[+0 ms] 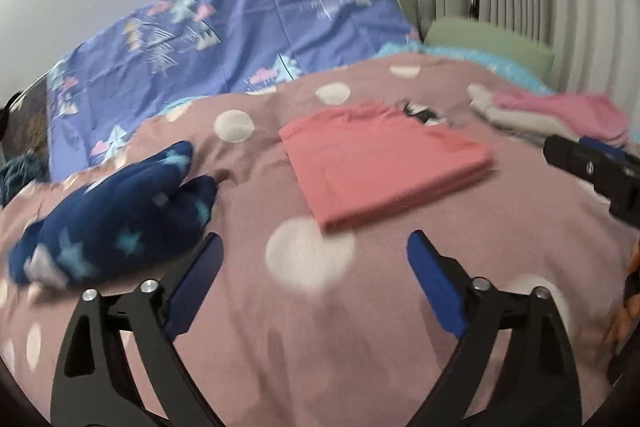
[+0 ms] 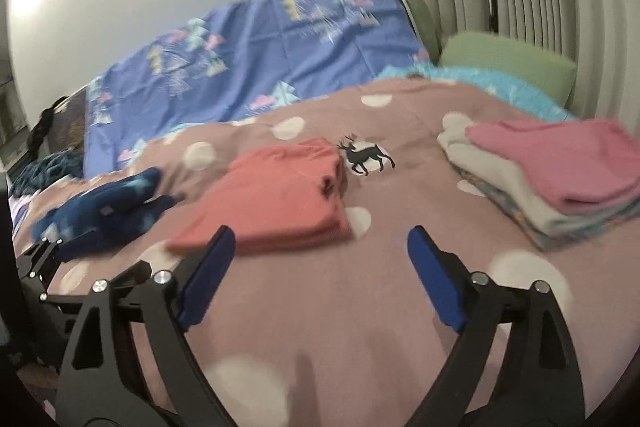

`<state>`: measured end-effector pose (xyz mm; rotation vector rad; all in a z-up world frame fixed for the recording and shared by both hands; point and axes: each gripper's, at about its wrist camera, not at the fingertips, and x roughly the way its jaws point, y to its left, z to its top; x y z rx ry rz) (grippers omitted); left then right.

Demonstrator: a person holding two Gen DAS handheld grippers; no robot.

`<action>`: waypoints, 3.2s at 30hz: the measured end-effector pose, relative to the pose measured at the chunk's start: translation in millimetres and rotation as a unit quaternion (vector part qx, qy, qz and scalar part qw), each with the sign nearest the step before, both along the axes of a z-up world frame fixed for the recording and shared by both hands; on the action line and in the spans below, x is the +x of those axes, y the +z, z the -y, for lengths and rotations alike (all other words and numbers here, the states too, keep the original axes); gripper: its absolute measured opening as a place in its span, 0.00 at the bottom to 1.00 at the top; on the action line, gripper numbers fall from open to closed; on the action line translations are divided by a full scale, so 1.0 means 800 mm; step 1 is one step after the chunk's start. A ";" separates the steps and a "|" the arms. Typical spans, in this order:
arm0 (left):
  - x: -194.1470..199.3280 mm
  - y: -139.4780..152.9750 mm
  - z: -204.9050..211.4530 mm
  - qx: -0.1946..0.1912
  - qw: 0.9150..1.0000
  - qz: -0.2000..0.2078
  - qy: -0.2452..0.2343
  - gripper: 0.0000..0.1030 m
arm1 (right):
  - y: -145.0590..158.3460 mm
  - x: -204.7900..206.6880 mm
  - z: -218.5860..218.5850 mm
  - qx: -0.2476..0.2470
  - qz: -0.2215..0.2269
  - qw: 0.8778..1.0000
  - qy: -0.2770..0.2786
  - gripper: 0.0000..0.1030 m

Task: Fold small clothes

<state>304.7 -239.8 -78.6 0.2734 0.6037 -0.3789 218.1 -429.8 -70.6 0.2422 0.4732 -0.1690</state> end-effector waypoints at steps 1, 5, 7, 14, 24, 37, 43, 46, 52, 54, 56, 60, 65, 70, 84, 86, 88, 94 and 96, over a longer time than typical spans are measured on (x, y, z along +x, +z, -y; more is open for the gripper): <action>-0.024 0.012 -0.012 -0.013 1.000 0.005 -0.002 0.94 | 0.009 -0.021 -0.007 -0.007 0.003 1.000 -0.004 0.90; -0.096 0.055 -0.050 -0.061 0.998 0.035 0.003 0.98 | 0.053 -0.095 -0.043 -0.069 0.025 0.997 0.008 0.95; -0.129 0.072 -0.062 -0.071 0.996 0.052 0.008 0.99 | 0.074 -0.133 -0.061 -0.103 0.046 0.994 -0.008 0.97; -0.241 0.108 -0.076 -0.051 0.994 0.097 -0.025 0.99 | 0.121 -0.219 -0.094 -0.129 0.066 0.989 -0.018 0.98; -0.341 0.119 -0.103 -0.073 0.992 0.104 0.004 0.99 | 0.116 -0.289 -0.113 -0.130 0.044 0.990 -0.031 0.98; -0.369 0.119 -0.108 -0.065 0.992 0.098 0.045 0.99 | 0.105 -0.311 -0.103 -0.123 0.035 0.991 -0.040 0.98; -0.366 0.114 -0.100 -0.053 0.994 0.091 0.043 0.99 | 0.100 -0.304 -0.103 -0.122 0.028 0.991 -0.036 0.98; -0.365 0.111 -0.097 -0.046 0.994 0.090 0.042 0.99 | 0.097 -0.299 -0.103 -0.121 0.024 0.992 -0.035 0.98; -0.357 0.107 -0.095 -0.037 0.995 0.085 0.045 0.99 | 0.091 -0.289 -0.102 -0.117 0.015 0.992 -0.034 0.98; -0.354 0.106 -0.094 -0.034 0.995 0.083 0.046 0.99 | 0.089 -0.287 -0.102 -0.116 0.014 0.993 -0.034 0.98; -0.352 0.105 -0.091 -0.035 0.995 0.081 0.045 0.99 | 0.088 -0.285 -0.101 -0.115 0.013 0.993 -0.033 0.98; -0.350 0.104 -0.089 -0.033 0.995 0.079 0.041 0.99 | 0.087 -0.284 -0.102 -0.114 0.012 0.993 -0.032 0.98; -0.348 0.103 -0.087 -0.033 0.996 0.078 0.040 0.99 | 0.087 -0.283 -0.103 -0.114 0.012 0.993 -0.032 0.98; -0.346 0.103 -0.086 -0.034 0.996 0.077 0.040 0.99 | 0.085 -0.282 -0.105 -0.115 0.011 0.993 -0.032 0.98; -0.345 0.102 -0.085 -0.038 0.995 0.076 0.050 0.99 | 0.082 -0.277 -0.108 -0.117 0.008 0.993 -0.030 0.98; -0.346 0.102 -0.085 -0.038 0.995 0.074 0.048 0.99 | 0.081 -0.277 -0.109 -0.117 0.008 0.993 -0.029 0.98; -0.347 0.101 -0.085 -0.040 0.996 0.072 0.045 0.99 | 0.082 -0.277 -0.109 -0.117 0.008 0.993 -0.030 0.98; -0.348 0.098 -0.084 -0.040 0.996 0.064 0.041 0.99 | 0.078 -0.277 -0.112 -0.117 0.004 0.993 -0.027 0.98; -0.347 0.098 -0.085 -0.042 0.996 0.062 0.042 0.99 | 0.076 -0.277 -0.113 -0.118 0.002 0.993 -0.026 0.98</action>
